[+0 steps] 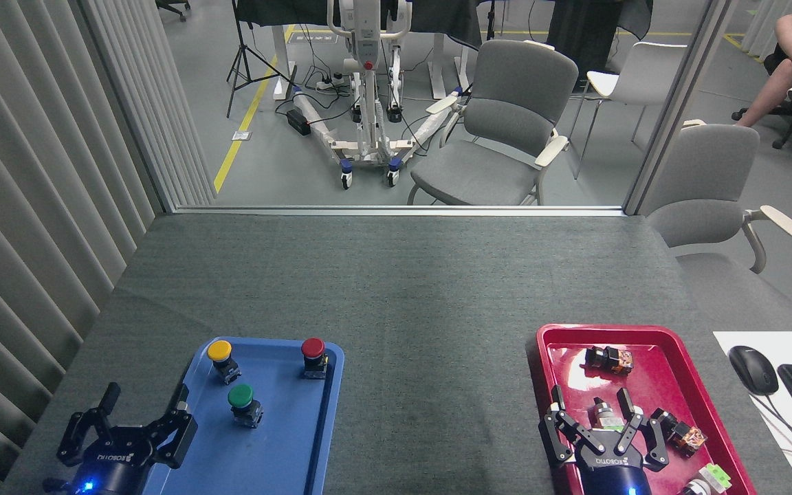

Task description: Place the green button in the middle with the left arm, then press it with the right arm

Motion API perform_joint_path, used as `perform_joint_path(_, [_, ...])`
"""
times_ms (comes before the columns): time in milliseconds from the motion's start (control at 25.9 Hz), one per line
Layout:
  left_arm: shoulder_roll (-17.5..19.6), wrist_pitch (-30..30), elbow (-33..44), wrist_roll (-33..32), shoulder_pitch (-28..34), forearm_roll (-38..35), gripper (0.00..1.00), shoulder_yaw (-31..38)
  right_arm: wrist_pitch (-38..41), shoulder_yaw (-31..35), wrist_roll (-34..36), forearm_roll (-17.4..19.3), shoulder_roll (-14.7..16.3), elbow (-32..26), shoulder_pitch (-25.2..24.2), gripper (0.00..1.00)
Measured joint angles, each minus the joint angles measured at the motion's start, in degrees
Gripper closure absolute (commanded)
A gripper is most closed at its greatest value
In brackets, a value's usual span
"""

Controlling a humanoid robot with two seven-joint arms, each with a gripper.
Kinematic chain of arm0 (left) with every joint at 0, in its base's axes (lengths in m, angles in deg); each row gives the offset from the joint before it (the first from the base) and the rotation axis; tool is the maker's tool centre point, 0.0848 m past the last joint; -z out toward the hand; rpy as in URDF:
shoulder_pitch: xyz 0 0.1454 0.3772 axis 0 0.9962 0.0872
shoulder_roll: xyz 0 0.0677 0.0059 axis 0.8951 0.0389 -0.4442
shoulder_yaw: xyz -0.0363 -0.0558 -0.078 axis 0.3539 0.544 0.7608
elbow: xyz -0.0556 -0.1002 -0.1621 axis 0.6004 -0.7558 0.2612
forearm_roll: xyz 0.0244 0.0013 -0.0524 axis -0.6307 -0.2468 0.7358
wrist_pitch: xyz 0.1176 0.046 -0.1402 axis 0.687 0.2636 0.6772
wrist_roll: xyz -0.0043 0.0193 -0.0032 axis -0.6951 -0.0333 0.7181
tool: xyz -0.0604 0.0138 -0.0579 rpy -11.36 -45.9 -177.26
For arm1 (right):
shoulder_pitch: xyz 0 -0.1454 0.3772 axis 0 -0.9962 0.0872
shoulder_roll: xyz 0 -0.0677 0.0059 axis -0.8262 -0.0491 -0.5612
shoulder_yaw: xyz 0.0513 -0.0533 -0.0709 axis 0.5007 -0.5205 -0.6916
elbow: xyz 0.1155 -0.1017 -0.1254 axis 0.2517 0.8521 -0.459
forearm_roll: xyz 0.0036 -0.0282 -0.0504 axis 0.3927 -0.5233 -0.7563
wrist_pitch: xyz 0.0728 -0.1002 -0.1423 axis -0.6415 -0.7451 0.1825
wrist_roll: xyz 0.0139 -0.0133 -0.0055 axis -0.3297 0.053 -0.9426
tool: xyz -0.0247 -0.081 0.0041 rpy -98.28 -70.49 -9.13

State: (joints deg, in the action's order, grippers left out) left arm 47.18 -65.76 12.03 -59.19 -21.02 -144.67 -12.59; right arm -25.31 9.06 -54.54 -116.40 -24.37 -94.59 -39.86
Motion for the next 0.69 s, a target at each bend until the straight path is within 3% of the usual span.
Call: perform_joint_path(695, [2.2,0.6,-1.4,7.8,0.5,0.8,0.0,-0.3,-0.1,0.0,-0.2,0.0,0.0,0.0,-0.1,0.0])
